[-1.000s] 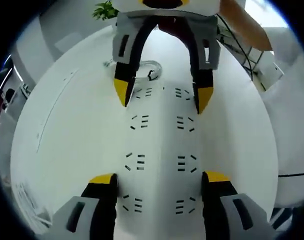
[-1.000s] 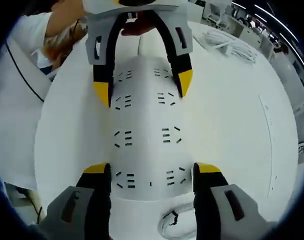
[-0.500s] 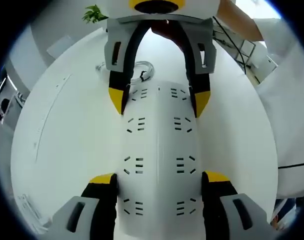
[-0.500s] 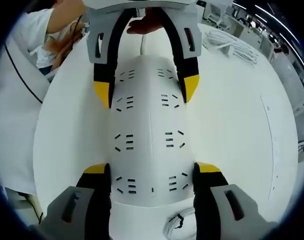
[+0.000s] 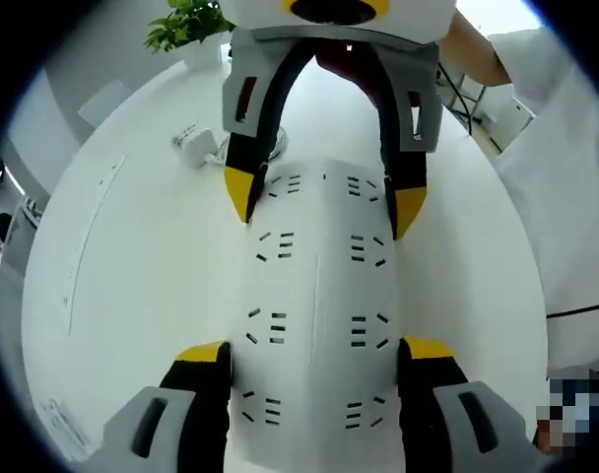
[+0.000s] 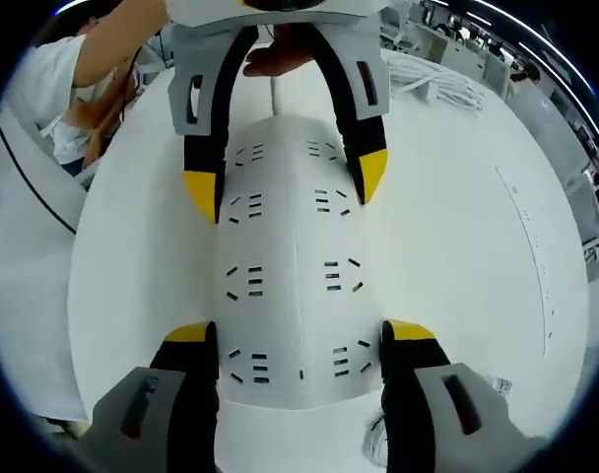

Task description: Straighten the power strip on the desk, plug the charger into it

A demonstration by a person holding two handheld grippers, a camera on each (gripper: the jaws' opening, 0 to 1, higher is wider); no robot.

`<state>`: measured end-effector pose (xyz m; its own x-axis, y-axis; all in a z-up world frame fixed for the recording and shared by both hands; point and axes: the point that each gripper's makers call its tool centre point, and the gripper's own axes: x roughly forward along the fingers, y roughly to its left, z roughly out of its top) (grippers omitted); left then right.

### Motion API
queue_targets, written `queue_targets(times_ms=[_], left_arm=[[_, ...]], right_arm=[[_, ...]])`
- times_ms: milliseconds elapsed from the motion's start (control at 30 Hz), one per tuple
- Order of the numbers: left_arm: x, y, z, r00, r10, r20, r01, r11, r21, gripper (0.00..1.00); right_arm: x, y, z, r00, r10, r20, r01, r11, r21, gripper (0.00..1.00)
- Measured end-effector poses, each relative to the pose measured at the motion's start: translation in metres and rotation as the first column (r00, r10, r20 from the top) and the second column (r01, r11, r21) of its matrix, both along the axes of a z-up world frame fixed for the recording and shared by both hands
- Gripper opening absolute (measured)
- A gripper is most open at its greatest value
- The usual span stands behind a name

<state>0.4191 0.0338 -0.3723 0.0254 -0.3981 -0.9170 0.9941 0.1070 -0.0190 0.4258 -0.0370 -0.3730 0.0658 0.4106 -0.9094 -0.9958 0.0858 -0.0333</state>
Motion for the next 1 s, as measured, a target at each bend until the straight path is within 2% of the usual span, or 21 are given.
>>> queue_targets(times_ms=[100,133,200,267,333,367,400,467,533,567,600,633,700,800,867,900,933,1000], left_arm=[[0.001,0.000,0.000,1.000,-0.002,0.000,0.002,1.000,0.003,0.69],[0.001,0.000,0.000,1.000,-0.002,0.000,0.002,1.000,0.003,0.69],[0.002,0.001,0.000,1.000,-0.001,0.000,0.001,1.000,-0.001,0.69],[0.004,0.003,-0.001,1.000,0.004,0.001,-0.004,1.000,-0.011,0.69],[0.004,0.003,-0.001,1.000,0.006,0.001,-0.006,1.000,-0.021,0.70],[0.004,0.003,-0.001,1.000,0.006,0.001,-0.006,1.000,-0.029,0.70],[0.004,0.003,-0.001,1.000,0.004,0.001,-0.004,0.999,-0.038,0.70],[0.002,0.001,-0.001,1.000,0.004,0.003,-0.004,0.999,-0.040,0.70],[0.002,0.001,-0.001,1.000,0.004,0.002,-0.004,0.999,-0.039,0.70],[0.004,0.001,-0.001,1.000,0.004,0.002,-0.004,0.999,-0.039,0.70],[0.007,0.003,-0.002,1.000,0.003,0.001,-0.003,0.999,-0.037,0.70],[0.008,0.003,-0.002,1.000,0.003,0.001,-0.003,0.999,-0.036,0.70],[0.013,0.006,-0.003,1.000,0.004,0.000,-0.004,0.999,-0.036,0.70],[0.006,0.002,-0.002,1.000,0.006,0.001,-0.006,0.999,-0.036,0.70],[0.003,0.000,-0.001,1.000,0.007,0.001,-0.007,0.999,-0.036,0.70],[0.001,-0.001,-0.001,1.000,0.006,0.001,-0.006,0.999,-0.038,0.70],[0.002,-0.001,-0.001,1.000,0.006,0.001,-0.006,0.999,-0.039,0.70],[0.003,0.000,-0.001,1.000,0.007,0.001,-0.007,0.999,-0.036,0.70]], right_arm=[[-0.001,0.000,0.001,1.000,0.002,0.003,-0.002,1.000,0.015,0.66],[-0.002,0.001,0.003,1.000,0.012,-0.001,-0.012,0.999,0.041,0.66],[-0.002,0.004,0.027,1.000,-0.016,-0.019,0.019,0.978,0.206,0.57],[0.003,-0.004,0.066,0.997,-0.072,-0.008,0.070,0.919,0.389,0.53],[0.014,-0.029,0.092,0.982,-0.187,-0.010,0.168,0.854,0.493,0.59],[0.026,-0.042,0.100,0.968,-0.252,0.006,0.209,0.812,0.545,0.63],[0.036,-0.055,0.108,0.951,-0.309,0.024,0.233,0.765,0.600,0.63],[0.057,-0.080,0.113,0.901,-0.431,0.041,0.285,0.663,0.692,0.61],[0.076,-0.102,0.101,0.843,-0.538,0.024,0.355,0.589,0.726,0.60],[0.081,-0.107,0.094,0.829,-0.558,0.024,0.371,0.582,0.723,0.60],[0.093,-0.115,0.082,0.806,-0.592,0.033,0.390,0.571,0.722,0.60],[0.102,-0.116,0.075,0.790,-0.612,0.043,0.398,0.565,0.723,0.59],[0.122,-0.115,0.065,0.772,-0.634,0.050,0.407,0.553,0.728,0.53],[0.150,-0.108,0.052,0.745,-0.667,0.026,0.422,0.501,0.755,0.51],[0.155,-0.103,0.050,0.734,-0.678,0.039,0.409,0.487,0.772,0.50],[0.160,-0.105,0.048,0.728,-0.683,0.057,0.400,0.491,0.774,0.48],[0.161,-0.103,0.046,0.731,-0.679,0.065,0.393,0.498,0.773,0.47],[0.156,-0.093,0.045,0.755,-0.652,0.073,0.366,0.511,0.777,0.47]])
